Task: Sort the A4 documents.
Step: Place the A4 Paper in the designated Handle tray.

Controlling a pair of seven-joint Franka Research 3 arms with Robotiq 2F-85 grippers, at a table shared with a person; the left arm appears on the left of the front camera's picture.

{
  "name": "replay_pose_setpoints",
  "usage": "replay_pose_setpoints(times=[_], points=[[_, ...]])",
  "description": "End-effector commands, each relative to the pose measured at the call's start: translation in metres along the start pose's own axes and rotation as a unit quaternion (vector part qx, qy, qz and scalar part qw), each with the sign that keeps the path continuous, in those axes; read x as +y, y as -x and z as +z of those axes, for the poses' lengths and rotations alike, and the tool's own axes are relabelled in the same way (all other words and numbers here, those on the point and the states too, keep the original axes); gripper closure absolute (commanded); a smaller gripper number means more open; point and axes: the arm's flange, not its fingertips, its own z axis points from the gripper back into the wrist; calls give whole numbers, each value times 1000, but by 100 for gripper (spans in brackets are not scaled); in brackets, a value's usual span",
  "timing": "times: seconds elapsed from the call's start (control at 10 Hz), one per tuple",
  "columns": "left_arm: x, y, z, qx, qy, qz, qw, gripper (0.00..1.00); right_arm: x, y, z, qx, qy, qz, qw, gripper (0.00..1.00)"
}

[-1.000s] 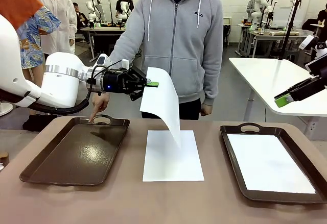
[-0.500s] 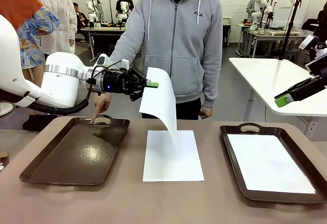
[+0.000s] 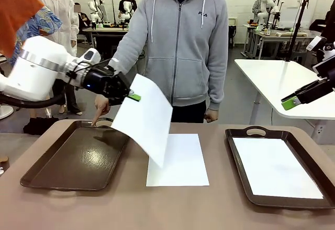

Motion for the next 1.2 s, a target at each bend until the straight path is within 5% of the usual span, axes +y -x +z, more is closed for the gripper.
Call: replay_pose_setpoints(times=[0.0, 0.4, 0.8, 1.1], points=[[5, 12, 24, -12, -35, 48, 998, 99, 1, -1, 0, -1, -2, 2, 1000, 0], [54, 1, 72, 48, -123, 164, 978, 99, 1, -1, 0, -1, -2, 2, 1000, 0], [78, -3, 103, 35, -203, 174, 963, 99, 1, -1, 0, -1, -2, 2, 1000, 0], [85, 4, 94, 38, -300, 187, 935, 99, 1, -1, 0, -1, -2, 2, 1000, 0]])
